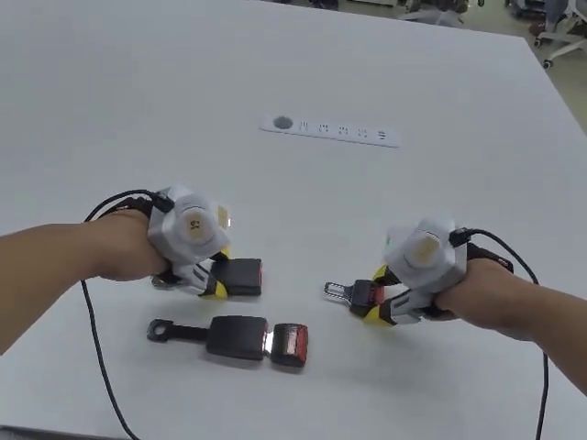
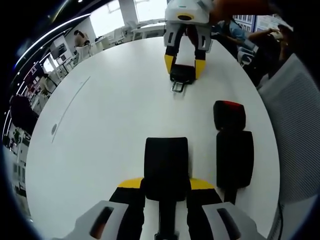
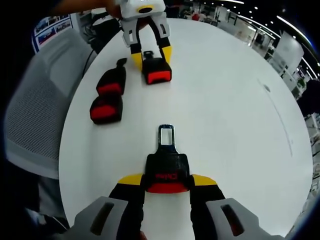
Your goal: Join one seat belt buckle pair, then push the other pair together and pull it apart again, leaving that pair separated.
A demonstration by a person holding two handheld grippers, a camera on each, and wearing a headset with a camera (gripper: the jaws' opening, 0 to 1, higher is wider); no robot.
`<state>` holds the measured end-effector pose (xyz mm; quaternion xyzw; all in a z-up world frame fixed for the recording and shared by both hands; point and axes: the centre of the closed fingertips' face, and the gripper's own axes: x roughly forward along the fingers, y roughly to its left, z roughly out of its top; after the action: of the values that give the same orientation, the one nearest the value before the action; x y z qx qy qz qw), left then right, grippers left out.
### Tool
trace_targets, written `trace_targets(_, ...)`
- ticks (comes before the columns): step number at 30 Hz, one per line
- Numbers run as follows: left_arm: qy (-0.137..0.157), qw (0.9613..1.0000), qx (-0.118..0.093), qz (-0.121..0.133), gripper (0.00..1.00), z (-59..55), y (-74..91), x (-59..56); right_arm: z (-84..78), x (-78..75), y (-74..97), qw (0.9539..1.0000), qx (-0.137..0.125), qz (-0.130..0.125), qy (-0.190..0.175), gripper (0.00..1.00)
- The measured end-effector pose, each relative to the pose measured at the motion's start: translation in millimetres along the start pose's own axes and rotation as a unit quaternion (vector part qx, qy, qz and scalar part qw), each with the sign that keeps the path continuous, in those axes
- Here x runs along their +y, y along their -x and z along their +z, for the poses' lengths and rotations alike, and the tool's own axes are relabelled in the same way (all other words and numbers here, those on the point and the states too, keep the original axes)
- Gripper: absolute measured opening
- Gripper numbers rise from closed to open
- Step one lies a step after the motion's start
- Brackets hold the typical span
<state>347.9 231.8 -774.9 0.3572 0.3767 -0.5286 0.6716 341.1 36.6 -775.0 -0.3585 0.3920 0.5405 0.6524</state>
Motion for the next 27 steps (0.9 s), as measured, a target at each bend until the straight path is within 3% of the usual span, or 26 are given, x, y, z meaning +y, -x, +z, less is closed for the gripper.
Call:
trace_targets(6, 0.002, 1.0000, 0.004, -0.001, 0.32, -1.7, -0.7, 1.4, 11.2, 2.4, -5.9, 1.0000, -0.003, -0.002, 0.008, 0.32)
trace_targets(16, -0.008, 1.0000, 0.002, -0.005, 0.32, 0.7, -0.2, -1.3, 48.9, 9.4, -24.6, 0.9997, -0.009, -0.001, 0.021, 0.32)
trace_targets(27, -0.019, 0.9997, 0.015, -0.009, 0.32, -0.6, 0.0, -1.5, 82.7, 15.9, -40.4, 0.9994, -0.017, -0.005, 0.030, 0.32)
